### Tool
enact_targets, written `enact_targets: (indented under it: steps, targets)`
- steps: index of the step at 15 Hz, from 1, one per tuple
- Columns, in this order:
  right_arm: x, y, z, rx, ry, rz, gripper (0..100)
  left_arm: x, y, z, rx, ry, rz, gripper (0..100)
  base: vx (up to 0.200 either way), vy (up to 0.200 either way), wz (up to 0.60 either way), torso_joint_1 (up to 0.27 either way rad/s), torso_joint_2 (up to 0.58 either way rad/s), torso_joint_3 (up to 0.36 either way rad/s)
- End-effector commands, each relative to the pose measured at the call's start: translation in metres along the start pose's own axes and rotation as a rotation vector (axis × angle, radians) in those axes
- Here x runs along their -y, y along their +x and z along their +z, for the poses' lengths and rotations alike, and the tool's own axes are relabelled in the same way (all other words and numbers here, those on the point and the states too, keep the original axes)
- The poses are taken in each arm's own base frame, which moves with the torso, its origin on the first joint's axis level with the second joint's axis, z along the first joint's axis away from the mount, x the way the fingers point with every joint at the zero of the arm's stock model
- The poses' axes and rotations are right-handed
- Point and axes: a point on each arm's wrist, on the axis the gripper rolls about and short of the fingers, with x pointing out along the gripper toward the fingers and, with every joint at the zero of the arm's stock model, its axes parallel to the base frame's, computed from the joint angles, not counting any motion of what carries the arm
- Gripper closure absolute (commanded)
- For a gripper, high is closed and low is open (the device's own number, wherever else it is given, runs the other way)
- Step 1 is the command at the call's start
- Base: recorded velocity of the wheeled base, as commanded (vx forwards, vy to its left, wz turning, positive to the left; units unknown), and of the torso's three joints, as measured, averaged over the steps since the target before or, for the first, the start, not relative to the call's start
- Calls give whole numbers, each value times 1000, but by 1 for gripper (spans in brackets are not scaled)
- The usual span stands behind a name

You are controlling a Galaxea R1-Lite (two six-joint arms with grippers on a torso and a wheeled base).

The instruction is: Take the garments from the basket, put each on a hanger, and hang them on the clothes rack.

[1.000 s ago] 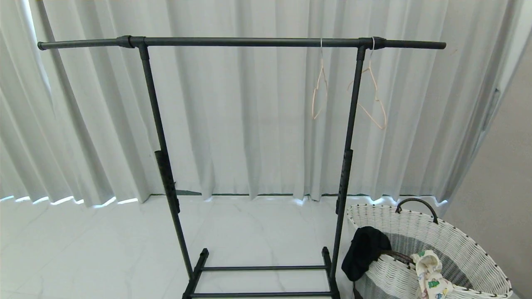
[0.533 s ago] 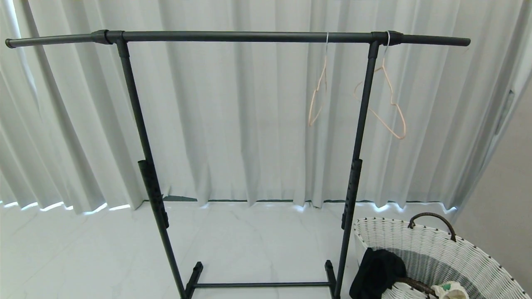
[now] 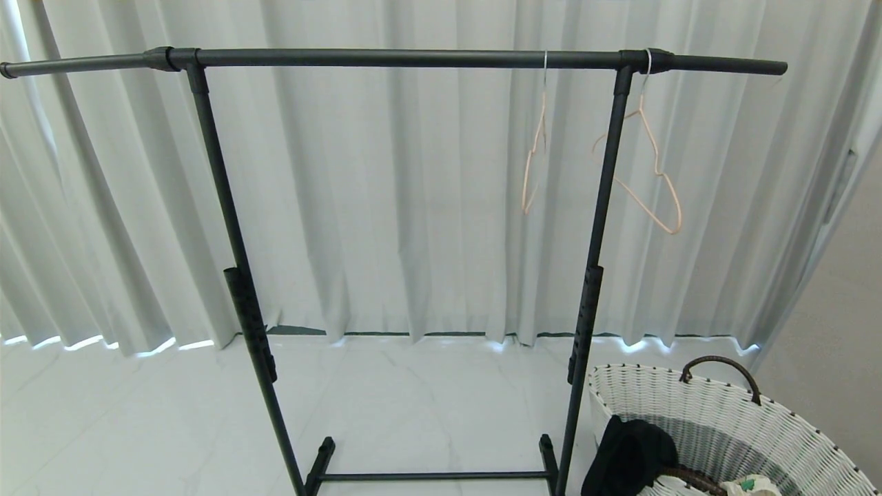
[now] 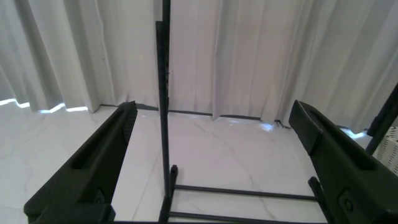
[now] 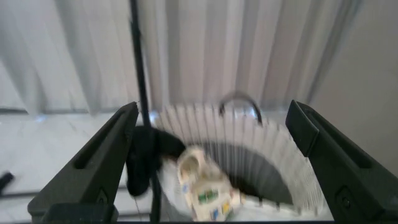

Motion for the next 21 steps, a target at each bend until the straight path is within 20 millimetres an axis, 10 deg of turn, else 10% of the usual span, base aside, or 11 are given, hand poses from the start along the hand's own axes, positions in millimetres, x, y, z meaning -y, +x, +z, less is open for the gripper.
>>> enact_targets:
  steps: [1,4,9,21]
  targets:
    - [-1,17,56,-90,-21,63,0,0,0,0,0,0,1,0,0,0,0,0,0,0]
    - [0,82,61,-550,-210,30,0,0,0,0,0,-6,1,0,0,0,0,0,0,0]
    - [8,157,10,-1090,-364,128,0,0,0,0,0,9,1,0,0,0,0,0,0,0]
    - [18,218,-84,-1176,-512,166,0,0,0,0,0,9,1,0,0,0,0,0,0,0]
